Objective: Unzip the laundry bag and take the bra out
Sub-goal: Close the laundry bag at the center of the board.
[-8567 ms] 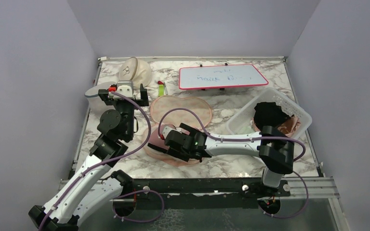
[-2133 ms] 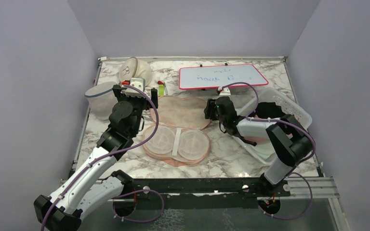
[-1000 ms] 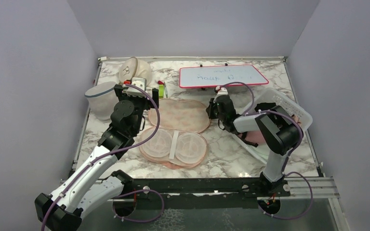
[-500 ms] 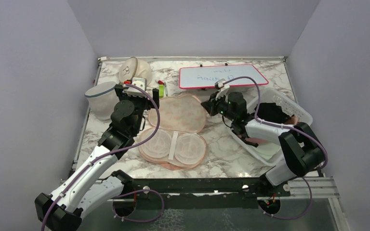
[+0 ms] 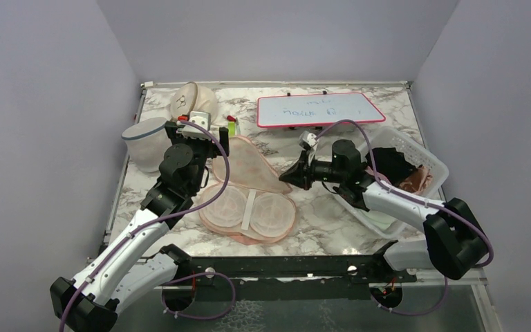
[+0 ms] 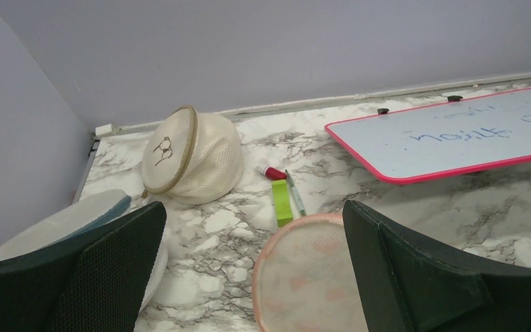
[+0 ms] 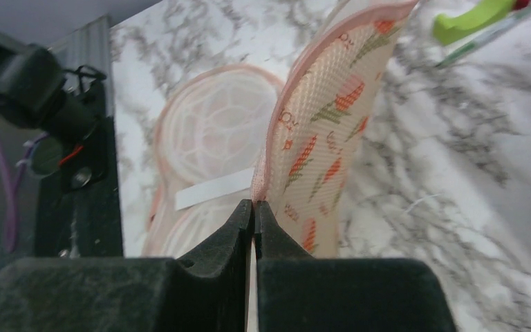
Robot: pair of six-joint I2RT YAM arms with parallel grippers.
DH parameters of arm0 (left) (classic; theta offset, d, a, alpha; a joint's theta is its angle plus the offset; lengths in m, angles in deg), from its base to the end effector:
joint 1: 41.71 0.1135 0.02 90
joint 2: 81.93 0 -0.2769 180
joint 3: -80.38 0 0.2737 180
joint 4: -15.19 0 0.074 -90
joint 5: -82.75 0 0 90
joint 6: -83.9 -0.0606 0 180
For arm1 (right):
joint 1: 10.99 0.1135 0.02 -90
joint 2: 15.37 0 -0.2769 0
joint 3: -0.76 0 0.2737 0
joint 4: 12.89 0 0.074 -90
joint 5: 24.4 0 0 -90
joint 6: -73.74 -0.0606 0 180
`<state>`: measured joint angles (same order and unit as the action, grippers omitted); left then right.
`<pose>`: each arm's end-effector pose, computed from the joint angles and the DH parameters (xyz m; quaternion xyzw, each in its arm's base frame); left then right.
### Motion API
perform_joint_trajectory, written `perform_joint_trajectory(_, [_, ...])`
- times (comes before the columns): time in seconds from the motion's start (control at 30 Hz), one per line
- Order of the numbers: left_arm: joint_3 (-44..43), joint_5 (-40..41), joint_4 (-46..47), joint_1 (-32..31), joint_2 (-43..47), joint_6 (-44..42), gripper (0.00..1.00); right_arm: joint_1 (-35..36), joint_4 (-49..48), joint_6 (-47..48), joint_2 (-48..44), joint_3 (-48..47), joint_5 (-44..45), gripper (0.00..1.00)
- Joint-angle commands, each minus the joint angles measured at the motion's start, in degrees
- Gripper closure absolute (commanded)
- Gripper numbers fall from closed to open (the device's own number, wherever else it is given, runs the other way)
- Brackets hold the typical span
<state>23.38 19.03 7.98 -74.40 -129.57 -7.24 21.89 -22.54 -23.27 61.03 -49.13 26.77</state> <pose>0.2095 -0.1026 0.3674 0.0399 0.6940 -0.0389 0.7178 0.2446 0.2034 0.2253 -0.3626 0.6939 0.4426 0.4372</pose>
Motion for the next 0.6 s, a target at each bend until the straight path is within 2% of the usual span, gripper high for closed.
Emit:
perform_joint_trajectory(0.0, [-1.5, -1.6, 1.0, 0.3, -0.3, 0.6, 0.04, 3.2, 6.4, -0.6, -2.1, 2.3, -8.2, 0.99])
perform_joint_trajectory(0.17, [-1.5, -1.6, 0.9, 0.3, -0.3, 0.6, 0.04, 6.1, 8.4, -4.7, -5.4, 5.8, -8.1, 0.99])
perform_joint_trajectory(0.3, [-1.6, -1.5, 0.8, 0.3, 0.1, 0.6, 0.04, 7.9, 7.4, -10.5, -4.1, 9.2, -10.6, 0.99])
perform_joint_trajectory(0.43, [-1.5, -1.2, 0.8, 0.3, 0.5, 0.5, 0.04, 8.4, 6.8, -14.6, -3.5, 13.1, -9.6, 0.98])
perform_joint_trajectory(0.57, [-1.6, -1.5, 0.9, 0.3, 0.5, 0.6, 0.04, 8.4, 10.5, -15.1, -3.4, 12.0, -8.9, 0.72])
